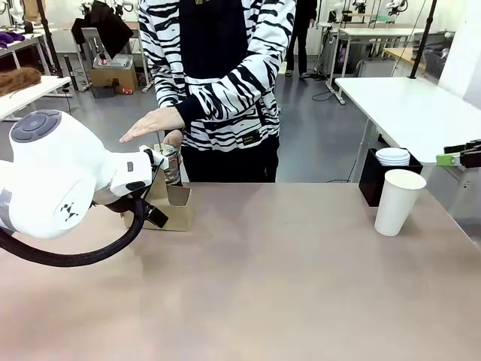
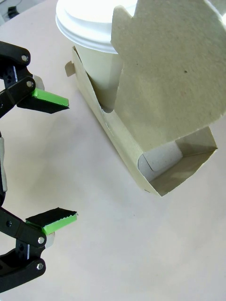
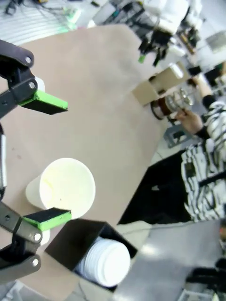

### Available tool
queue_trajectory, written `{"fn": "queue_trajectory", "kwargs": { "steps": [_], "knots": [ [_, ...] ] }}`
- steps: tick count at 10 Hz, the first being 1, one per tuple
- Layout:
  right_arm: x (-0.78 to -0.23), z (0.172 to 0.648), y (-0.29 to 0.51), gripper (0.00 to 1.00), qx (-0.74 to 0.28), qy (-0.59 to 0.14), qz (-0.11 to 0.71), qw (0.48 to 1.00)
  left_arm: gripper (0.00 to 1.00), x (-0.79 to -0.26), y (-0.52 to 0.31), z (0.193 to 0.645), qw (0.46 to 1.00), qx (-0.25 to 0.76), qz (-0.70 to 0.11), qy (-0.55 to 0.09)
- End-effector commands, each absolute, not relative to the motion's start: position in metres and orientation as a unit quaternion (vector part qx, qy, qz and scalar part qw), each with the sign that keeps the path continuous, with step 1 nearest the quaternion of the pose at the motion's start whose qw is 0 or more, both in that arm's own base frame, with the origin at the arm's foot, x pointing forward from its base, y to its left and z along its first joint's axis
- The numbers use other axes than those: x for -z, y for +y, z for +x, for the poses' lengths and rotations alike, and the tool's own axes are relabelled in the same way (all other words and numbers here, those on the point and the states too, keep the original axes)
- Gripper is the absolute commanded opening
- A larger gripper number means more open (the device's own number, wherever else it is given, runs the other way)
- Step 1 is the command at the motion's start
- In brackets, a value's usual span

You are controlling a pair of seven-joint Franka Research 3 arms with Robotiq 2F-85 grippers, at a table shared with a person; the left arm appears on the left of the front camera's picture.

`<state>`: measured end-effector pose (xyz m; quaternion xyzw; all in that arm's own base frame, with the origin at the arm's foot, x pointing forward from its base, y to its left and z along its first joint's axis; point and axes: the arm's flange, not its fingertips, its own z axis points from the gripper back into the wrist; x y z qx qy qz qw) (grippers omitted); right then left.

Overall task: Pour a drink into a cup and package it in a carrier.
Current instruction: Pick up the 600 ml Paper Cup and place it in the middle top area of the table.

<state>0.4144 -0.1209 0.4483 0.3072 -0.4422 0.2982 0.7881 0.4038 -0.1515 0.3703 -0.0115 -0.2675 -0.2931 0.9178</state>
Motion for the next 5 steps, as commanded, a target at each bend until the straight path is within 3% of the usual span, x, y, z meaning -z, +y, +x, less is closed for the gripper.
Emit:
{"fn": "queue_trajectory", "kwargs": {
  "steps": [1, 5],
  "knots": [
    [-0.478, 0.412, -0.116, 1.00, -0.323, -0.447, 0.302, 0.778, 1.00, -0.370, -0.152, 0.403, 0.918, 0.294, -0.012, -0.268],
    [-0.449, 0.420, -0.140, 1.00, -0.311, -0.447, 0.324, 0.774, 1.00, -0.370, -0.152, 0.403, 0.918, 0.294, -0.012, -0.268]
  ]
}}
